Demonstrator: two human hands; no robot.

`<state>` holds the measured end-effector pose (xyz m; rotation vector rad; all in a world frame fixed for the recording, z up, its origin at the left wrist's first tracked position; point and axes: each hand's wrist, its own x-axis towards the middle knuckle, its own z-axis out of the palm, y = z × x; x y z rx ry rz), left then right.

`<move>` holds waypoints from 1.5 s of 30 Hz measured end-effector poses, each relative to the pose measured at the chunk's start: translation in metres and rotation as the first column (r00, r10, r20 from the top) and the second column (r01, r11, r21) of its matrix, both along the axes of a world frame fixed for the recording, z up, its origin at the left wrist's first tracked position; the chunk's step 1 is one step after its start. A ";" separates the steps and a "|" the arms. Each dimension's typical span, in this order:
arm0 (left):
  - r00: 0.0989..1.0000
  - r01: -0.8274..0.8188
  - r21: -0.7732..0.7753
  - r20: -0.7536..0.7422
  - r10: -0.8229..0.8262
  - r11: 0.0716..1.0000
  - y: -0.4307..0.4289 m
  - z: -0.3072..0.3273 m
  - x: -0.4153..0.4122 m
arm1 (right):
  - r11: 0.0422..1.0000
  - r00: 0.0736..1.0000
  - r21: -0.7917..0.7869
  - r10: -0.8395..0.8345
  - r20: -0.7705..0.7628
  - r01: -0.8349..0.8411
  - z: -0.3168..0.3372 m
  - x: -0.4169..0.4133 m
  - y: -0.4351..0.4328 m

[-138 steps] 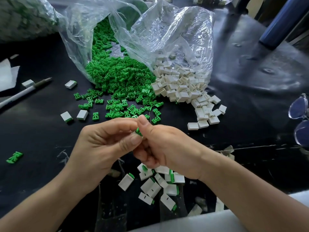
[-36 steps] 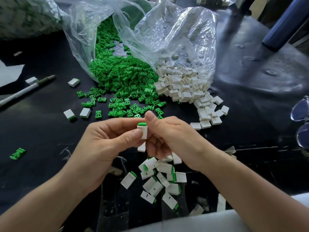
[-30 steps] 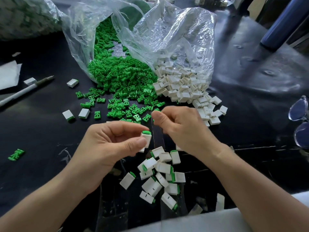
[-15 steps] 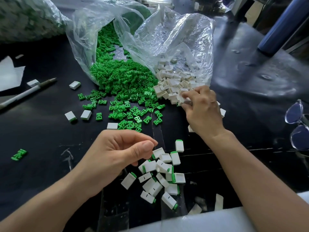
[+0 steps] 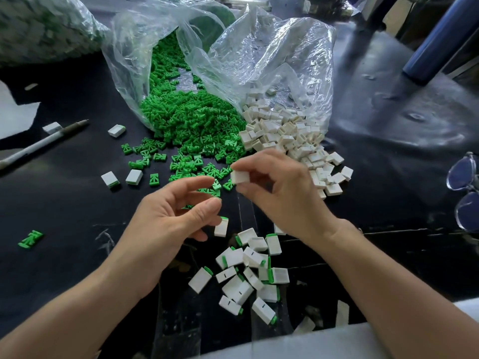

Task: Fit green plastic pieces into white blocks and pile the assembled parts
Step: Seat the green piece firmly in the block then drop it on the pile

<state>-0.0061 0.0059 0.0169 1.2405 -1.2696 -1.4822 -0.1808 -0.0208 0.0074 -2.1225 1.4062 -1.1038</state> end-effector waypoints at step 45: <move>1.000 -0.003 0.033 0.019 0.002 0.999 -0.001 -0.001 -0.002 | 0.884 0.929 0.358 0.184 0.322 -0.299 0.011 0.003 0.011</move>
